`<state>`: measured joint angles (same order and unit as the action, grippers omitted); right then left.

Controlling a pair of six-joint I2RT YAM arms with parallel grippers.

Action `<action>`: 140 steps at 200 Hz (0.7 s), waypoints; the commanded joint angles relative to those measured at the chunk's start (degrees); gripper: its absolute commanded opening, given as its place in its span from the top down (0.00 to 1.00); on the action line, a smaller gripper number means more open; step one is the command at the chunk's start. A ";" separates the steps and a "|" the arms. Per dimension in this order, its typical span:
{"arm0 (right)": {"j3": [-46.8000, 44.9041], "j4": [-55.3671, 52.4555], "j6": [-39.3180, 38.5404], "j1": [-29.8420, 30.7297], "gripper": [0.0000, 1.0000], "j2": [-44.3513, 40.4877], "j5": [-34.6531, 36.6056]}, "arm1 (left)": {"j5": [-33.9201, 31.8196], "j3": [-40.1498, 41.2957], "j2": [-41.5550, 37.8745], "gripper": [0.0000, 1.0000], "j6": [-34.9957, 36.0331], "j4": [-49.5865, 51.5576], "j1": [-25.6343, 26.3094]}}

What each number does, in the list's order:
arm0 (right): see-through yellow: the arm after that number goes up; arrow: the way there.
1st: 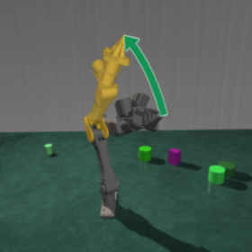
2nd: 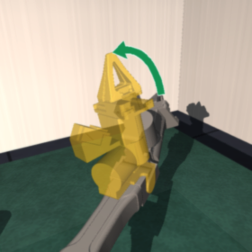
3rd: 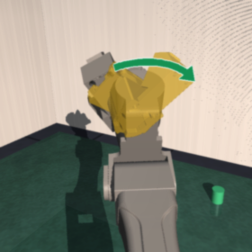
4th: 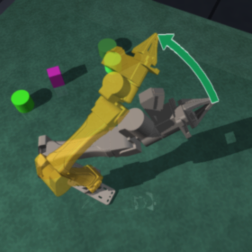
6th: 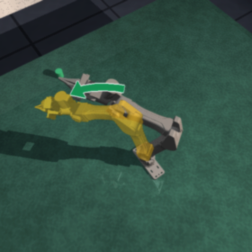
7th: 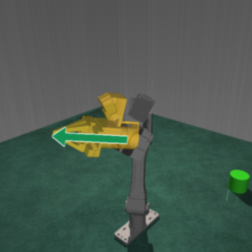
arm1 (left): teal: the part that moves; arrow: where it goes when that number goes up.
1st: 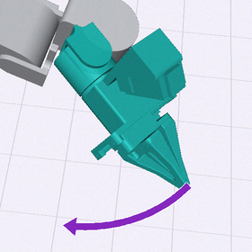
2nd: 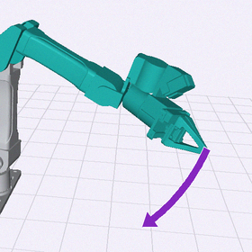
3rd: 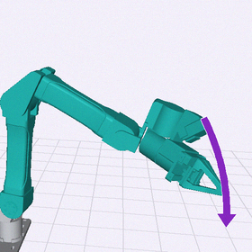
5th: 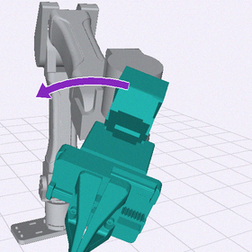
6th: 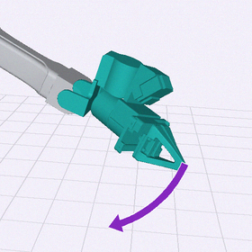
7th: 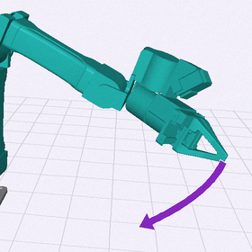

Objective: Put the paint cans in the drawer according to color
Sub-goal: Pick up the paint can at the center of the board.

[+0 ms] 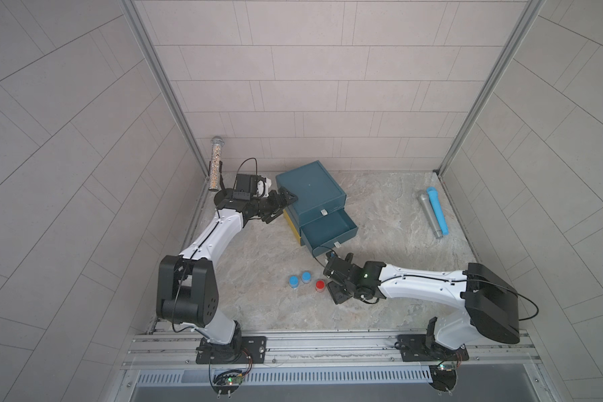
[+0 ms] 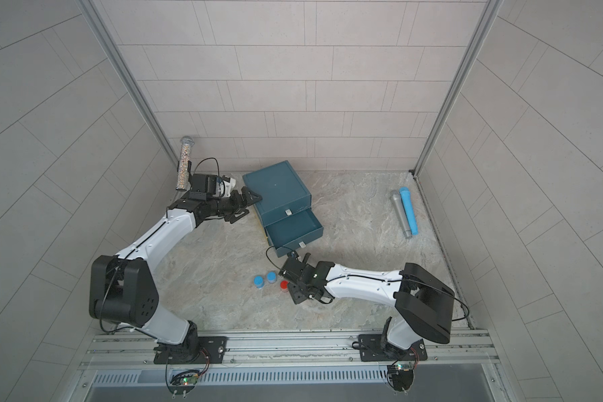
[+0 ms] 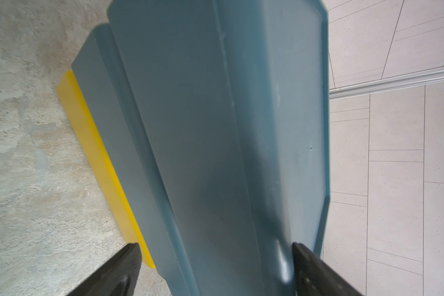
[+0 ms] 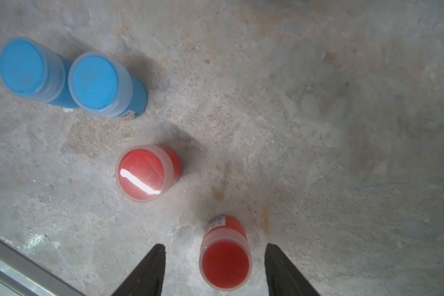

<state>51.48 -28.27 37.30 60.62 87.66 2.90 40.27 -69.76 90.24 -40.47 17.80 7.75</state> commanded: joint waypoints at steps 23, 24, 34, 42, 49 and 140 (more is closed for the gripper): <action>-0.46 -3.61 1.11 0.20 0.36 1.01 3.35 | -2.89 0.39 1.34 0.03 1.21 4.70 -0.19; -0.44 -3.62 1.11 0.20 0.36 1.06 3.39 | -2.86 0.40 1.34 0.03 1.24 4.70 -0.19; -0.58 -3.78 1.23 0.20 0.37 1.56 3.90 | -2.81 0.40 1.34 0.03 1.25 4.70 -0.15; -0.60 -3.81 1.20 0.20 0.37 1.96 4.29 | -2.80 0.35 1.32 0.03 1.25 4.70 -0.18; -0.63 -3.59 1.11 0.20 0.38 2.39 4.31 | -2.86 0.41 1.22 0.03 1.27 4.65 -0.18; -0.46 -0.29 1.44 0.19 0.54 5.31 3.29 | -3.19 0.35 1.41 0.03 1.61 4.96 -0.18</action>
<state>51.18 -28.40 38.39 60.71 93.43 4.56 40.25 -69.76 90.24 -40.27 17.80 7.75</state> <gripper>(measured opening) 0.483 0.967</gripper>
